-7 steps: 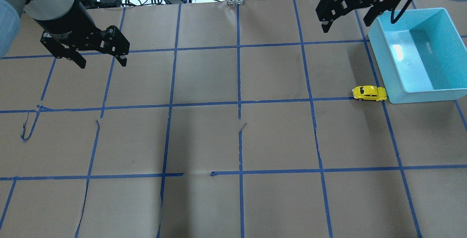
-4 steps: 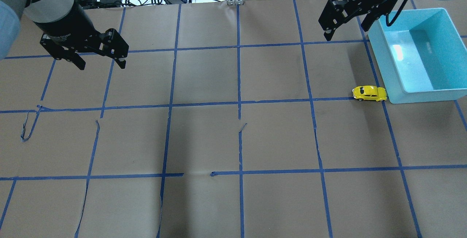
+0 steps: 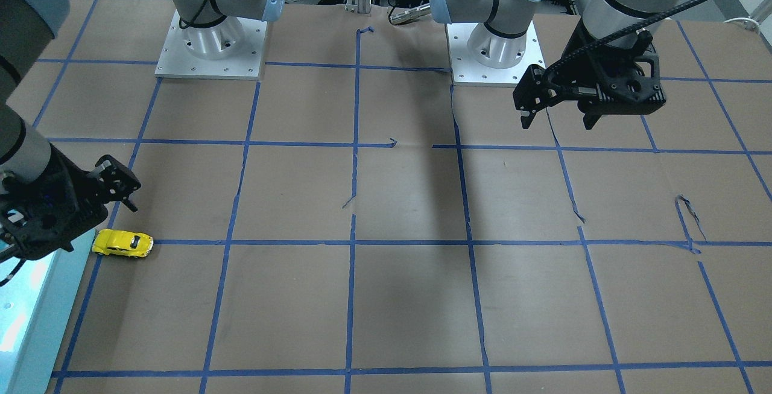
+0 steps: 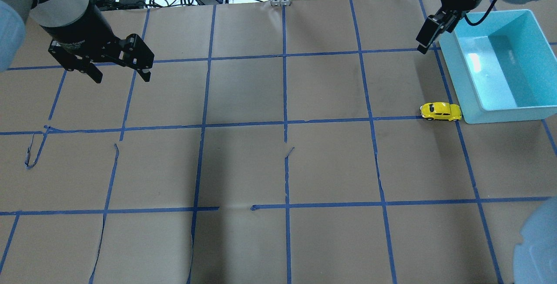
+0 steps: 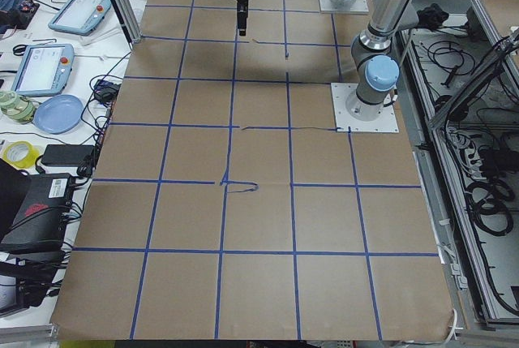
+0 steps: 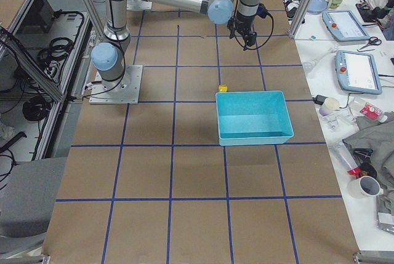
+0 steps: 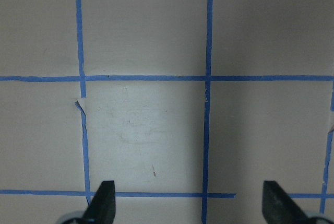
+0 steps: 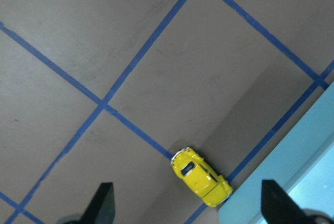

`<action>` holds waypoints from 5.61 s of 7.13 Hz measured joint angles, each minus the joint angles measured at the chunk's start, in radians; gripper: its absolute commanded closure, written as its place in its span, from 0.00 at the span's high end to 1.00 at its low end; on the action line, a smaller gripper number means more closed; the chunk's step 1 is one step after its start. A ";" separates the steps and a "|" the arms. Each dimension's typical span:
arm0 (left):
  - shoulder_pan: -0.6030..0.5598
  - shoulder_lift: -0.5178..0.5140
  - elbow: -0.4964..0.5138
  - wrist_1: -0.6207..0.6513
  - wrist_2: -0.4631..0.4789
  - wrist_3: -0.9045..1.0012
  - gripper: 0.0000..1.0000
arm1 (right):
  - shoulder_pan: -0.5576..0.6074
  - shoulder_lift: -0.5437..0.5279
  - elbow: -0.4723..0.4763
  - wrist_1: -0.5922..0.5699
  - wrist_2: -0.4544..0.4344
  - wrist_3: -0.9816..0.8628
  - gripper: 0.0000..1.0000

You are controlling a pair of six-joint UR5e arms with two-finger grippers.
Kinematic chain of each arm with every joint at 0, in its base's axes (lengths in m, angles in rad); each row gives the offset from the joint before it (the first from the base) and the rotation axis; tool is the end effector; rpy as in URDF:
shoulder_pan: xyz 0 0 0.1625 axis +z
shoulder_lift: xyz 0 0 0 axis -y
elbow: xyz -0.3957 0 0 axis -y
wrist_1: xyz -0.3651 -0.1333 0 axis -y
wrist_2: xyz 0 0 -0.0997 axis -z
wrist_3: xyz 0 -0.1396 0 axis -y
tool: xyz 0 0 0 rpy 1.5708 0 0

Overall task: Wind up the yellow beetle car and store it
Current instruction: 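Lower the right gripper onto the yellow car beside the bin while the left arm rests, then grasp the car with the right gripper and lift it over the bin, then lower the car into the blue bin and open the right gripper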

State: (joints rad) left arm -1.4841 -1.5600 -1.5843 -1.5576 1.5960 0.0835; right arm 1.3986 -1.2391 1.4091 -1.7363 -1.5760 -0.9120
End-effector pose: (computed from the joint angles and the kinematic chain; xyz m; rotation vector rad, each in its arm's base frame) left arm -0.0893 -0.4715 0.4187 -0.0052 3.1156 -0.0129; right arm 0.0299 -0.6018 0.3348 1.1350 -2.9271 -0.0103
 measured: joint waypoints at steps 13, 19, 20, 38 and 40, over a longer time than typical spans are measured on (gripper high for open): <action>0.000 -0.002 0.001 0.000 -0.003 -0.002 1.00 | -0.132 0.077 0.456 -0.561 -0.072 -0.886 1.00; -0.001 -0.002 0.000 -0.003 -0.002 -0.001 1.00 | -0.133 0.072 0.470 -0.555 -0.042 -0.886 0.00; -0.001 -0.003 0.000 -0.002 -0.002 -0.001 1.00 | -0.133 0.072 0.469 -0.555 -0.042 -0.885 0.00; 0.001 -0.019 -0.002 0.017 0.008 0.002 1.00 | -0.302 0.294 0.026 -0.391 -0.006 -1.159 0.50; 0.001 -0.018 -0.002 0.017 0.007 0.001 1.00 | -0.302 0.296 0.065 -0.425 0.001 -1.157 1.00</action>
State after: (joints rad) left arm -1.4833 -1.5777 -1.5859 -1.5401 1.6028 0.0845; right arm 1.0968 -0.9430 1.4739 -2.1613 -1.5747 -2.0688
